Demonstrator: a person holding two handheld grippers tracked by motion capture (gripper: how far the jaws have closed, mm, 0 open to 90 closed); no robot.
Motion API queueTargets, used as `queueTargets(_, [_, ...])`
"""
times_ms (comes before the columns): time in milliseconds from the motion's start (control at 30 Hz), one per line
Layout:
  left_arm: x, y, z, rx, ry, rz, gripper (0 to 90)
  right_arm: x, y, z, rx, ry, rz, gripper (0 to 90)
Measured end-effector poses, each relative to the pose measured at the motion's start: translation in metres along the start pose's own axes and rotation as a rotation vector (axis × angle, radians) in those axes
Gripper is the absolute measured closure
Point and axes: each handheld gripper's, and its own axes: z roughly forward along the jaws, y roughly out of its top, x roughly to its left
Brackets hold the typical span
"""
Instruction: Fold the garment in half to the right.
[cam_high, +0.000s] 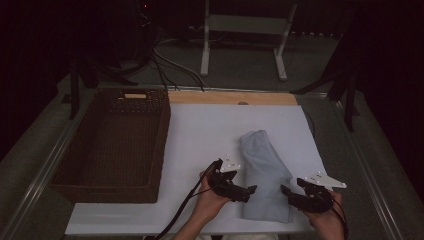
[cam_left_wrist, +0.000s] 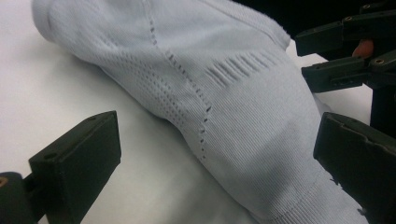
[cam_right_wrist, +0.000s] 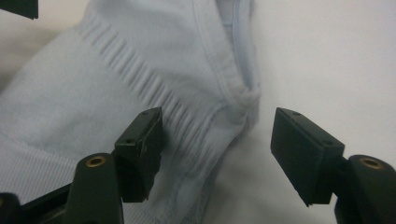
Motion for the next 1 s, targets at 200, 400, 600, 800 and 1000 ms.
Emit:
queueTargets(200, [-0.003, -0.002, 0.005, 0.027, -0.014, -0.004, 2.8, -0.002, -0.003, 0.003, 0.014, -0.005, 0.002, 34.5])
queueTargets(400, [-0.009, -0.004, 0.013, 0.080, -0.028, 0.001, 3.4, -0.001, -0.004, 0.004, 0.017, -0.008, -0.001, 34.7])
queueTargets(600, [-0.009, -0.006, 0.015, 0.082, -0.031, -0.012, 14.9, -0.002, -0.006, 0.004, 0.017, -0.005, 0.005, 34.7])
queueTargets(800, [-0.011, -0.006, 0.016, 0.094, -0.048, 0.004, 28.6, -0.002, -0.007, 0.004, 0.022, 0.000, 0.004, 36.7])
queueTargets(1000, [-0.011, -0.007, 0.018, 0.113, -0.069, -0.001, 48.7, -0.001, -0.008, 0.007, 0.048, 0.011, 0.002, 46.9])
